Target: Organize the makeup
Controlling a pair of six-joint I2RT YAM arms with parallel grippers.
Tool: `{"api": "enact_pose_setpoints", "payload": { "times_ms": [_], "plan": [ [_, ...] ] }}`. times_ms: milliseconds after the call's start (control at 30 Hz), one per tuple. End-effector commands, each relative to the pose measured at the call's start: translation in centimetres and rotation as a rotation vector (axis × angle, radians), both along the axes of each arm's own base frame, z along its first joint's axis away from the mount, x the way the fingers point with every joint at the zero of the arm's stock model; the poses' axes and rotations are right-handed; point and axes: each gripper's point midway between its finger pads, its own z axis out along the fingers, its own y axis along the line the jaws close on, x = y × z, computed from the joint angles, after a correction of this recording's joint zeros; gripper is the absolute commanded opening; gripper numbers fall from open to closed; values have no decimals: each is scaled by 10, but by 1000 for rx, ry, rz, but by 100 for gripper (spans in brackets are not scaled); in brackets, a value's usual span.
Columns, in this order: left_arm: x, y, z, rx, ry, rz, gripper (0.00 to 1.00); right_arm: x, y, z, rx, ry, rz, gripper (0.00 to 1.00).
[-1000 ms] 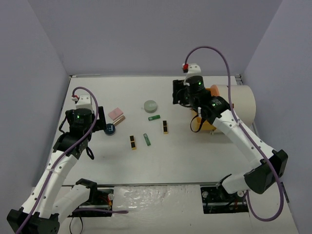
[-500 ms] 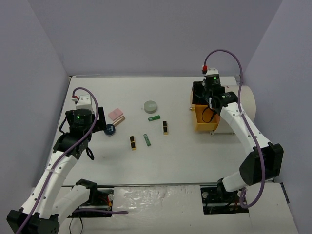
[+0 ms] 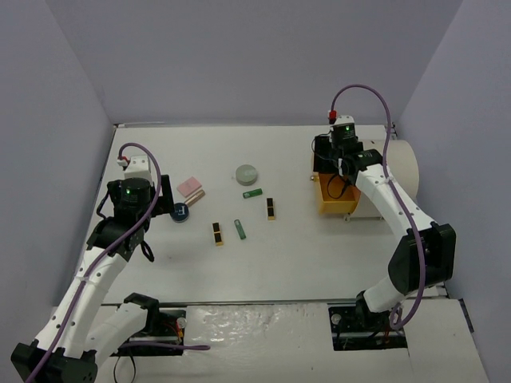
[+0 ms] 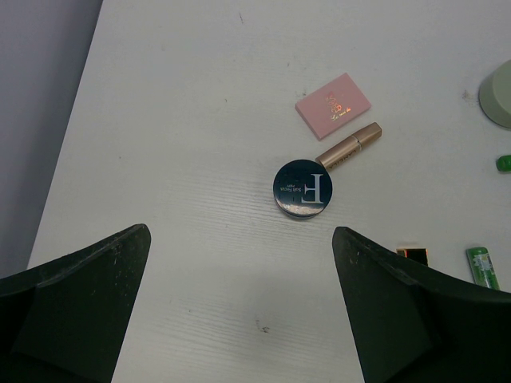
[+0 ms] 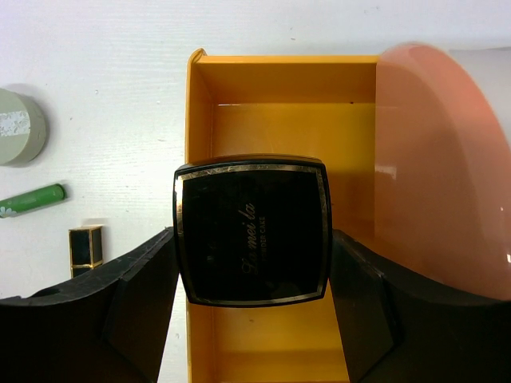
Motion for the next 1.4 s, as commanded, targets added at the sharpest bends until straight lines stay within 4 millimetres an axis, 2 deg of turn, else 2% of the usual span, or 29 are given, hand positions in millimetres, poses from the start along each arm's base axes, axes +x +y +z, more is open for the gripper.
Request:
{"api": "enact_pose_setpoints", "payload": {
  "times_ms": [0, 133, 400, 700, 833, 1000, 1133, 1200, 1367],
  "plan": [
    [9, 0, 25, -28, -77, 18, 97, 12, -6, 9, 15, -56, -61, 37],
    [9, 0, 25, -28, -78, 18, 97, 13, -3, 3, 32, -42, -66, 45],
    [9, 0, 25, -29, -78, 18, 97, 13, 13, 1, 82, -30, 1, 43],
    [9, 0, 26, -29, -79, 18, 97, 7, 43, 13, 180, -30, 161, 42],
    [9, 0, 26, -29, -80, 18, 97, 5, 48, 17, 196, -36, 194, 42],
    [9, 0, 26, -28, -79, 18, 97, 8, 36, 25, 152, -67, 146, 42],
    [8, 0, 26, -29, -80, 18, 97, 9, 18, 27, 95, -90, 66, 43],
    [8, 0, 25, -29, -79, 18, 97, 10, 3, 28, 48, -105, -8, 44],
    [9, 0, 25, -27, -78, 19, 97, 7, -3, 23, 55, -92, -64, 46]
  ]
}}
